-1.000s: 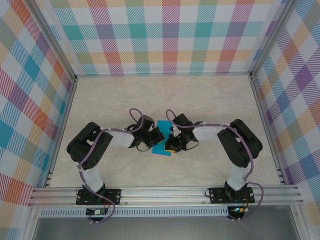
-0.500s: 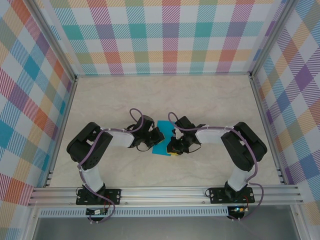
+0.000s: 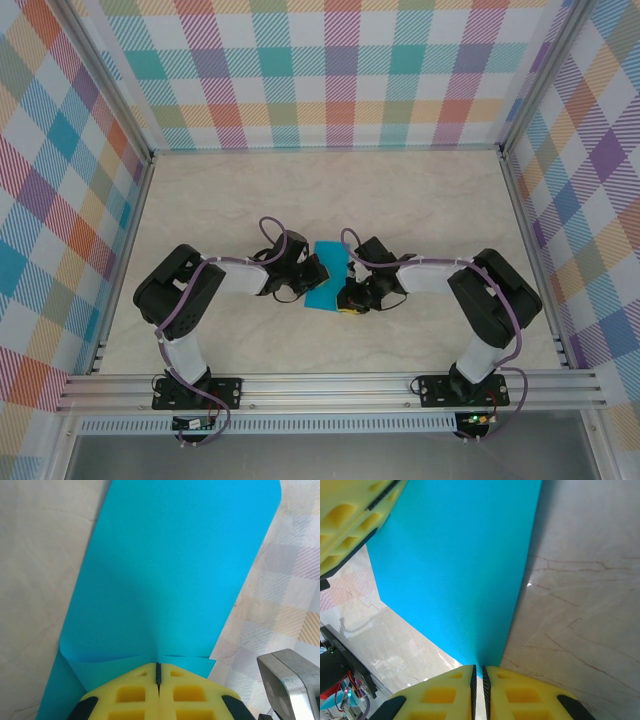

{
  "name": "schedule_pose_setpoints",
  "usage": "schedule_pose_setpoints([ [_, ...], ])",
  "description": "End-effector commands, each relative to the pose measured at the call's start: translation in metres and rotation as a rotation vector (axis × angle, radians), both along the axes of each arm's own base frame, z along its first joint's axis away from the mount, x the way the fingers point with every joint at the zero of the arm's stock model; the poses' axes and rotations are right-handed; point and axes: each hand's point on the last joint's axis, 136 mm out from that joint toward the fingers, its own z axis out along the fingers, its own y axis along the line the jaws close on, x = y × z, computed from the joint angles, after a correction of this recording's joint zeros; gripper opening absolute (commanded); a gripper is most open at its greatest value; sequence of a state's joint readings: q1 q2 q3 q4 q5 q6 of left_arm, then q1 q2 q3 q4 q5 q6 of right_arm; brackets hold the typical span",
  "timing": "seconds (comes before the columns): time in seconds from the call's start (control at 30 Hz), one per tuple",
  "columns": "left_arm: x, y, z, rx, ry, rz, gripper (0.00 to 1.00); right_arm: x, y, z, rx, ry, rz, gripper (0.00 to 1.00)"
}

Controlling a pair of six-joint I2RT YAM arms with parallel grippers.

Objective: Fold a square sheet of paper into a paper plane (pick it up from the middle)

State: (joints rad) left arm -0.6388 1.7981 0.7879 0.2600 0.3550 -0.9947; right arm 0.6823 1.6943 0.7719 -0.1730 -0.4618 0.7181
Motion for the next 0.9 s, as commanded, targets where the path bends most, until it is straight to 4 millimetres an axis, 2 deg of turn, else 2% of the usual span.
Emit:
schedule_pose_setpoints([
  [0.0,-0.010,0.014,-0.014,0.071,0.044,0.000,0.01,-0.013,-0.012,-0.012,-0.063,0.047,0.004,0.16],
  [0.17,-0.010,0.015,-0.014,0.072,0.045,0.000,0.01,0.009,0.004,0.023,-0.001,-0.047,-0.009,0.17],
  [0.3,-0.010,0.014,-0.013,0.069,0.046,0.000,0.01,0.019,0.018,0.029,0.050,-0.050,-0.014,0.17],
  [0.43,-0.010,0.014,-0.012,0.068,0.043,-0.001,0.01,0.026,0.020,0.016,0.021,-0.037,-0.040,0.17],
  [0.57,-0.010,0.014,-0.011,0.067,0.041,0.000,0.02,0.022,0.020,-0.002,0.001,0.019,-0.036,0.16],
  [0.73,-0.010,0.014,-0.010,0.070,0.035,-0.004,0.04,0.009,0.001,-0.032,-0.114,0.086,-0.046,0.13],
  [0.87,-0.008,0.022,-0.009,0.111,0.017,0.000,0.04,0.000,-0.012,-0.042,-0.174,0.110,-0.044,0.09],
])
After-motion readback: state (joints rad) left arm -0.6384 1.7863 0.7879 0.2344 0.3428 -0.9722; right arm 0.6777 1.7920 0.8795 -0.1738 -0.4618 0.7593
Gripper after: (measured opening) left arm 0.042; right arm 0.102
